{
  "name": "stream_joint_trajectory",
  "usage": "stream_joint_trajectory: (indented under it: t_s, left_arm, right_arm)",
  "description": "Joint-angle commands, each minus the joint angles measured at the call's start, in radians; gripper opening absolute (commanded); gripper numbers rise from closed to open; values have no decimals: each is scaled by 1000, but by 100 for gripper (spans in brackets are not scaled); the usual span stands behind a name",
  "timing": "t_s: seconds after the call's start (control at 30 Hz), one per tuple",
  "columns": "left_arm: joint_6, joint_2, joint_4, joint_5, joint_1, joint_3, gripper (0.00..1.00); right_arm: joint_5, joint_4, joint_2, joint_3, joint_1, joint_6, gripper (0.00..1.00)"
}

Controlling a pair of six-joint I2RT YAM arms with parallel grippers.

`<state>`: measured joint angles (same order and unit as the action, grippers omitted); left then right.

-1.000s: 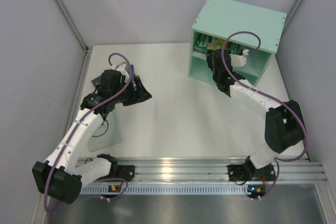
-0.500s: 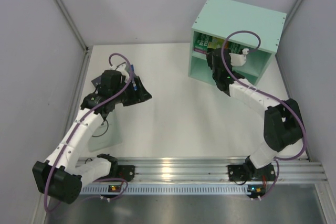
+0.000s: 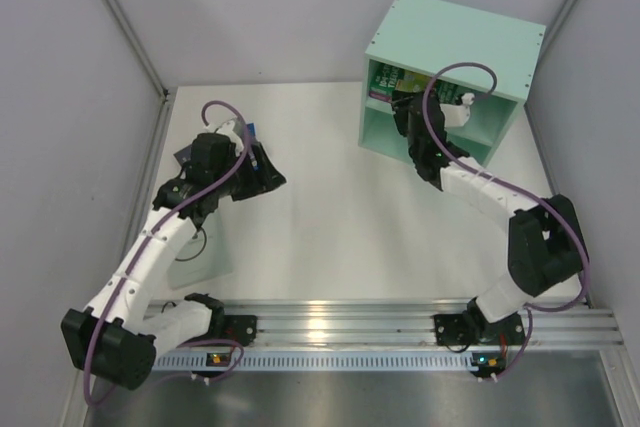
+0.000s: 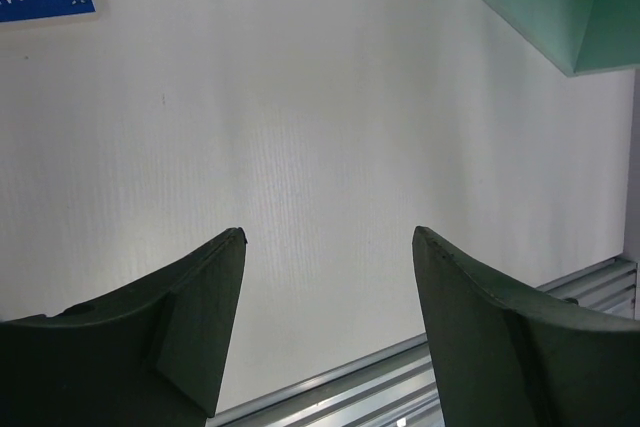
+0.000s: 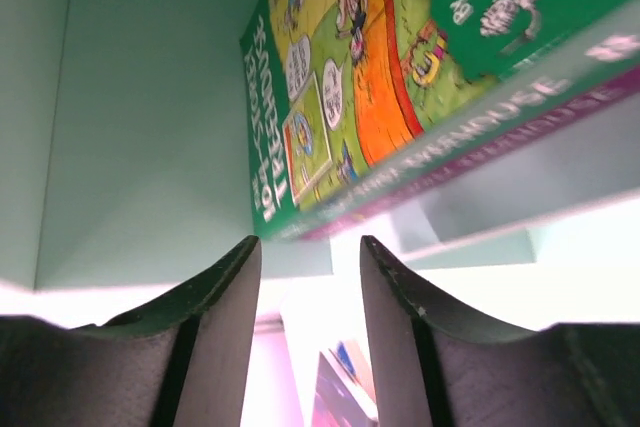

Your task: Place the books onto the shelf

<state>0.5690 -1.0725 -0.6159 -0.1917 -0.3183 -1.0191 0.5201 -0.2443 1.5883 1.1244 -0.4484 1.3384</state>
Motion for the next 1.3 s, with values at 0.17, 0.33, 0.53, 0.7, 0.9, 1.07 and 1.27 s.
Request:
stream_joint_trajectory:
  t_s: [0.17,0.33,0.53,0.7,0.9,1.07,1.27]
  left_arm:
    - [60,-32,128,57,5,-79,73]
    - [23,-124,82,57,93,-165,74]
    - [20,-202,59,-26,294,-240,75]
    - [5,-265,51,-23,444,-240,77]
    - [25,-342,77,-67,593,-197,77]
    - [6,-385,96,10,608,-187,77]
    - [-7,-475,99,51,674,-190,77]
  right_arm:
    - [-130,46,-240,-55,5,-180,40]
    - [-290,313,-306,-25,60,-290,40]
    - [-460,531,-355,40,140,-494,41]
    - [-511,573,-364,74,192,-620,36]
    - [-488,600,-337,91,212,-722,31]
    - [-488,476,-309,71,217,-772,27]
    - [-492,395,-306,55,217,-805,22]
